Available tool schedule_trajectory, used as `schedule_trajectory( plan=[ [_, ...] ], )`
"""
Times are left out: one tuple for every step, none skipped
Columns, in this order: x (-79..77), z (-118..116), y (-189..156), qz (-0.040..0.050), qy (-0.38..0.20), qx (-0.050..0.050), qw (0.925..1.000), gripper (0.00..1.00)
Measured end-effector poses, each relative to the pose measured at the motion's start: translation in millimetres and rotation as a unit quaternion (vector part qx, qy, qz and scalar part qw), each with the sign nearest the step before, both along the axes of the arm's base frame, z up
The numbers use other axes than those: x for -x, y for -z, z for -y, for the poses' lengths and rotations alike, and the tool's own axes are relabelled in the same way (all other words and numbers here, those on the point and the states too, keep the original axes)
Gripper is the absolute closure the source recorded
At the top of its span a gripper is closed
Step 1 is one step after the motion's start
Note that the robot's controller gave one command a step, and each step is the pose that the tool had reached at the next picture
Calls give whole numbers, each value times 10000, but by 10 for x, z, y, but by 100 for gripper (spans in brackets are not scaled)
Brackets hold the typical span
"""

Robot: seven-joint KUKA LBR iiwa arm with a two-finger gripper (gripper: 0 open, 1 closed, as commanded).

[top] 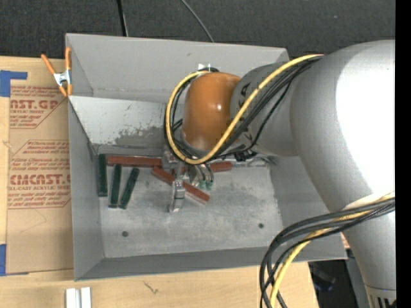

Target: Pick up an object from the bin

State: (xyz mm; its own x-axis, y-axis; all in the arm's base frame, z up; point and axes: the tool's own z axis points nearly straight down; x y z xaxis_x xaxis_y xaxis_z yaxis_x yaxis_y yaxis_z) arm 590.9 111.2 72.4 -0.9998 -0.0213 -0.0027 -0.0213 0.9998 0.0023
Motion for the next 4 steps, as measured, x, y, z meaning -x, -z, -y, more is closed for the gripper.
schedule_trajectory(
  plan=[
    [-19,697,26,-7,163,8,9999,100],
    [-19,697,26,-7,163,7,9999,100],
    [-18,696,22,-10,161,7,9999,100],
    [104,700,-381,17,113,7,9999,100]
  ],
)
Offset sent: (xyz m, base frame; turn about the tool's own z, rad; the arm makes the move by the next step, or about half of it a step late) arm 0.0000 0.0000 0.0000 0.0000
